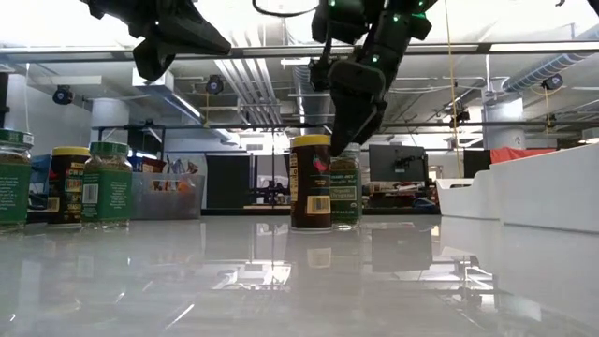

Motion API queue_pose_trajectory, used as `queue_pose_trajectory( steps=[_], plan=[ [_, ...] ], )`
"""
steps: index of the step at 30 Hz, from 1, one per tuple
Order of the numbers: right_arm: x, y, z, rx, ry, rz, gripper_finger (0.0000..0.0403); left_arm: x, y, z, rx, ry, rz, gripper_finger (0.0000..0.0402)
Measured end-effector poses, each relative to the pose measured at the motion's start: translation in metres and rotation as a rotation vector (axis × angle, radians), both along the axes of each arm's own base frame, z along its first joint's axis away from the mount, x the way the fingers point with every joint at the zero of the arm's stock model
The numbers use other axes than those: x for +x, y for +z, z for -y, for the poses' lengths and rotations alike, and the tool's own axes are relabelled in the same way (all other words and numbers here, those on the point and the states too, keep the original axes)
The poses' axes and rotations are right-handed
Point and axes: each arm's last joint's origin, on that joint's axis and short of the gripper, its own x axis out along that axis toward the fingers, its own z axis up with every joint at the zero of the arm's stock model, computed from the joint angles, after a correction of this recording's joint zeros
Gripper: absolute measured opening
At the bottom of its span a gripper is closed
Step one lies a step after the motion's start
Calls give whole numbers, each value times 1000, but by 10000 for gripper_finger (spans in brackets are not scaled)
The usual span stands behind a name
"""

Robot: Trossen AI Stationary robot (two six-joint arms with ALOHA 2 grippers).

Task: Sort spices by type
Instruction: Put the green seasoning bottle into the bottom white bin

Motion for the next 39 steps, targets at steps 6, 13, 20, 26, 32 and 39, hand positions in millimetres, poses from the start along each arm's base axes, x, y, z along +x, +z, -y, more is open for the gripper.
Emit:
queue_pose_trajectory(
  steps=[6,13,20,26,32,39],
  plan=[
    [1,-6,2,20,-46,-11,301,-1,-2,0,2,0,-7,0],
    [2,-8,2,34,-73,-19,263,-1,-1,0,1,-1,-2,0],
    [-3,-1,1,48,-104,-17,197,-4,3,0,44,-65,-6,0],
    [-15,32,-2,44,-92,-64,197,-4,3,3,69,-214,-31,0],
    [-46,82,-19,37,-51,-78,197,-1,0,8,10,-326,-49,0],
    [-101,125,-51,40,-157,-63,197,4,0,9,-6,-318,-30,0]
  ],
)
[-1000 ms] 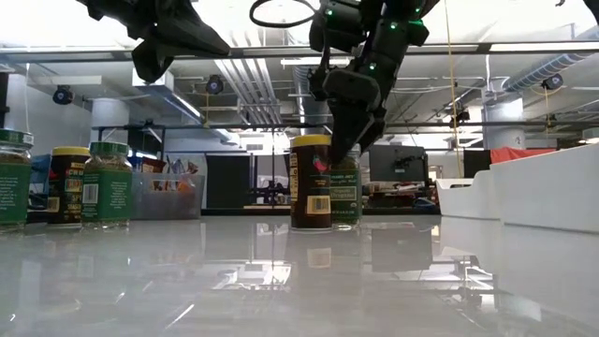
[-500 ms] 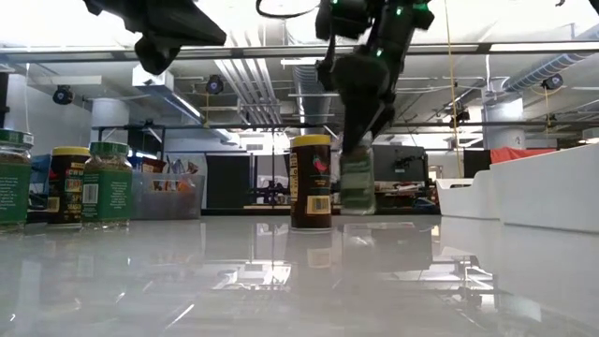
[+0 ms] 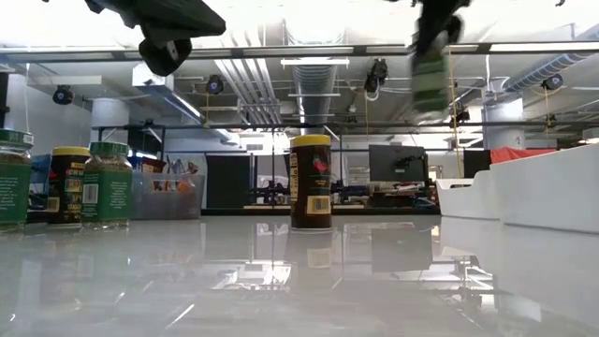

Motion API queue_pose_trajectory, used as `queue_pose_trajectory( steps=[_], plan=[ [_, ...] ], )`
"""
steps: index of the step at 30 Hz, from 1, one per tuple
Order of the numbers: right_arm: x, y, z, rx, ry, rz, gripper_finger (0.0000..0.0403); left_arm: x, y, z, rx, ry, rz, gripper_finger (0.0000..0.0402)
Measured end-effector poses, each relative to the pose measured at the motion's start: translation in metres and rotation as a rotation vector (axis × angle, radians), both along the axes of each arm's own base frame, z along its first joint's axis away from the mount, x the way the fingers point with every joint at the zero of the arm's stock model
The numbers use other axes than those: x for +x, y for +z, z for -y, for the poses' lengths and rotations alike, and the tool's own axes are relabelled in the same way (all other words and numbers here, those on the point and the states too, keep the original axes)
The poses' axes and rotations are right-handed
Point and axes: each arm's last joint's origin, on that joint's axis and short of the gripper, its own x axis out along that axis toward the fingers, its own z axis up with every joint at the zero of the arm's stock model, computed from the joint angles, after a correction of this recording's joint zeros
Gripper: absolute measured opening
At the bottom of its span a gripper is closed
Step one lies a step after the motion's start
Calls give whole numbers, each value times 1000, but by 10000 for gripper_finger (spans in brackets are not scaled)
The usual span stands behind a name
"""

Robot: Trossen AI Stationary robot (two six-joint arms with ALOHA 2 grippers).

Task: Sort spices by type
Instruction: Put the green seasoning bottle into the bottom white bin

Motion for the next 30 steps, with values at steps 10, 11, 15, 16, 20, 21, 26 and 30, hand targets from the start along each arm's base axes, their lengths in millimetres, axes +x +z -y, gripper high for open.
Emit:
queue_pose_trajectory(
  steps=[10,11,15,16,20,21,26,30],
  plan=[
    [-62,18,-31,-24,-16,-4,201,7,7,-1,-49,44,96,0],
    [-66,16,-32,-25,-2,-5,201,7,8,0,-53,44,106,0],
    [-85,0,-35,-32,52,-63,198,8,10,0,-61,43,133,0],
    [-91,-5,-36,-22,71,-83,198,8,11,0,-70,43,144,0],
    [-116,-24,-40,-5,133,-108,198,9,16,1,-88,38,191,0],
    [-121,-29,-39,-4,141,-104,198,9,17,1,-90,38,198,0],
    [-140,-51,-41,26,189,-41,198,9,17,1,-97,40,203,0],
    [-141,-67,-45,38,208,-9,198,9,19,2,-126,46,221,0]
  ],
)
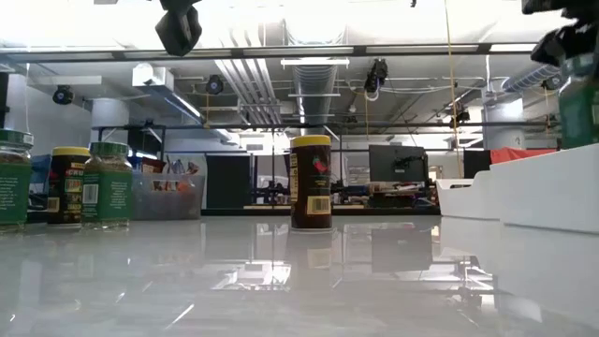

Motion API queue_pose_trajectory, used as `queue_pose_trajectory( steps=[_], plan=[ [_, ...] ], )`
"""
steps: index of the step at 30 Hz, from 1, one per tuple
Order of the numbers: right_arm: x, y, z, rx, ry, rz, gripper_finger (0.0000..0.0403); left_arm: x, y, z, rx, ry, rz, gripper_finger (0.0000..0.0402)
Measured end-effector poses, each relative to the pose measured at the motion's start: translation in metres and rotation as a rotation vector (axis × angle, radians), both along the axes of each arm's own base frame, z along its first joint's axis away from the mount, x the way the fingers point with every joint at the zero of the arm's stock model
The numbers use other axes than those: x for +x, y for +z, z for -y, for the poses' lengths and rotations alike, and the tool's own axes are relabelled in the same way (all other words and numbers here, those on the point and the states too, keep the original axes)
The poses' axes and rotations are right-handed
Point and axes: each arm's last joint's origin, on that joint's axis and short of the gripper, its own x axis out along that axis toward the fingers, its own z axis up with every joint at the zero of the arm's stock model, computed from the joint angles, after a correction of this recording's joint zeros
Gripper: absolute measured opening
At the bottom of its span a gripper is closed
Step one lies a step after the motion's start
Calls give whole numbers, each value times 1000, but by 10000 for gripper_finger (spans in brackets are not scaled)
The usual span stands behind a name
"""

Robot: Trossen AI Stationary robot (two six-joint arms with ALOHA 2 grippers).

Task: Sort spices by type
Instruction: Put the green seasoning bottle into the bottom white bin

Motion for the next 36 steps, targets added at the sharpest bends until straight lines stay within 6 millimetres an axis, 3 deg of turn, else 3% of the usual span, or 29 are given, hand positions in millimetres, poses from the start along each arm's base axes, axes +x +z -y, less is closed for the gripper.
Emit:
queue_pose_trajectory(
  steps=[8,19,28,36],
  plan=[
    [9,-34,-7,-29,40,-33,199,1,6,0,-14,6,56,0],
    [11,-37,-8,-47,92,-27,200,1,6,0,-14,7,55,0],
    [10,-57,-9,-27,102,-40,200,1,5,0,-17,7,55,0],
    [10,-60,-9,-31,102,-52,201,1,5,0,-17,7,55,0]
  ],
)
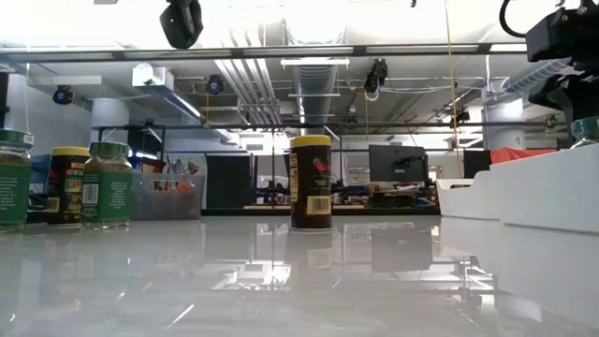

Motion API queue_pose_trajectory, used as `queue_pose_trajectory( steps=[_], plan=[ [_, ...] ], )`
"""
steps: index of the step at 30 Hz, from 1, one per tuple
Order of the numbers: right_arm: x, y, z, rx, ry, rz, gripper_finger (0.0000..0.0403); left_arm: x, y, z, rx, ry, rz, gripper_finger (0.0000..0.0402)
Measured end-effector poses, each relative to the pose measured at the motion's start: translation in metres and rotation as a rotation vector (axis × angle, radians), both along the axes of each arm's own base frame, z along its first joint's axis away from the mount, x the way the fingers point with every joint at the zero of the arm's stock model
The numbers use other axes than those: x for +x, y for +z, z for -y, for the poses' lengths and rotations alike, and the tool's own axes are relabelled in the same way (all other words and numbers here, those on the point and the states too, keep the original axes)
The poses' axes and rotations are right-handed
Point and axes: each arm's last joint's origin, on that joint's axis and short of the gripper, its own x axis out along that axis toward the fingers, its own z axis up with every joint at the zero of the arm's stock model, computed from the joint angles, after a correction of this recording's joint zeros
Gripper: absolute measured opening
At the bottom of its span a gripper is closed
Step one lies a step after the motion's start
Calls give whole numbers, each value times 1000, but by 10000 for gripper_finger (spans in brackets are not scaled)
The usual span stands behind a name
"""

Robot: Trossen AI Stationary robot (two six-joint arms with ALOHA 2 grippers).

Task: Sort spices by type
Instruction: Put the green seasoning bottle into the bottom white bin, then put the yellow seasoning bottle into the top white bin

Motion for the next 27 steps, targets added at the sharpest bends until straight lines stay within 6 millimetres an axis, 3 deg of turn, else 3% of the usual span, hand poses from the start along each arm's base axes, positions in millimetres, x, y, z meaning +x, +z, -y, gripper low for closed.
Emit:
queue_pose_trajectory(
  steps=[11,19,27],
  plan=[
    [1,-1,-1,18,-33,10,205,0,0,0,3,0,0,0],
    [1,0,-1,21,-40,9,254,0,1,0,0,1,8,0],
    [4,31,-2,40,-43,42,303,0,1,0,0,1,8,0]
  ],
)
